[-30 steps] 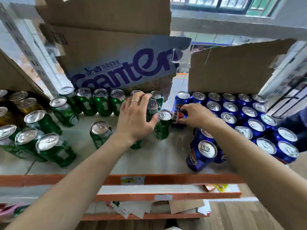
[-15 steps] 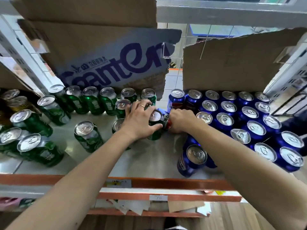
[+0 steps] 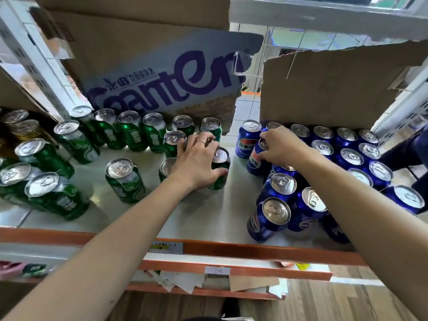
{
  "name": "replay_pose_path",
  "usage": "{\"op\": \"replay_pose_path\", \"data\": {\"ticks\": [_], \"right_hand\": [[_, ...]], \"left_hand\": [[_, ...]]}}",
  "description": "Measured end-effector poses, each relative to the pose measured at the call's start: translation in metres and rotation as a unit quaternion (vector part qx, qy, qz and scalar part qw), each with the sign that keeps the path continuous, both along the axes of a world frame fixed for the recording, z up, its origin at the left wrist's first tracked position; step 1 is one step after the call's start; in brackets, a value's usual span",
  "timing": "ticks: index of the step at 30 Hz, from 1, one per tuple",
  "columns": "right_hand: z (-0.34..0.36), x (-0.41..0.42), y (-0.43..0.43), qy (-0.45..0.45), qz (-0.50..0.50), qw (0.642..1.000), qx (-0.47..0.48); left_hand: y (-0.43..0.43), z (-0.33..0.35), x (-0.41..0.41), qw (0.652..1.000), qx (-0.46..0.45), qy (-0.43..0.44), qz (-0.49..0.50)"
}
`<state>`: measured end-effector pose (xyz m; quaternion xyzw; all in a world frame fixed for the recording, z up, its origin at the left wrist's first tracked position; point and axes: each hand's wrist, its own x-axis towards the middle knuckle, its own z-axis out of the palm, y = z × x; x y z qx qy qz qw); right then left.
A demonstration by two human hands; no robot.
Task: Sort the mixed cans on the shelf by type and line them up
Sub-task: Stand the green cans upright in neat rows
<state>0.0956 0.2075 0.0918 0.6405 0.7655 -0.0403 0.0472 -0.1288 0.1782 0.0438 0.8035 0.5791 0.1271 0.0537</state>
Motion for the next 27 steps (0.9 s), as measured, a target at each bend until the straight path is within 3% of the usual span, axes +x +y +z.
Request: {"op": "replay_pose_path", "data": {"ticks": [4,9,14,21,27], "right_hand": [[-0.004,-0.004,0.001,0.019,-0.033,0.999,0.016],[-0.01,-0.011,-0.018,-0.02,-0.022,1.0,0.011],[-0.001,-0.028,-0.031,0.021,0.053,0.996,0.074],[0.022,-0.097,-0.037,0.144,0.15,0.975,0.077],[0.023,-0.188,-0.059,0.163,0.249,0.953,0.053]], "left_hand": [[-0.004,-0.003,0.009,0.998,0.031,0.038,0.028],[-0.01,0.0,0.012,0.997,0.021,0.063,0.037],[-0.016,0.014,0.0,0.999,0.019,0.004,0.051],[-0.052,0.035,-0.069,0.98,0.087,-0.022,0.18],[-0.115,0.044,-0.153,0.944,0.123,-0.009,0.307]]}}
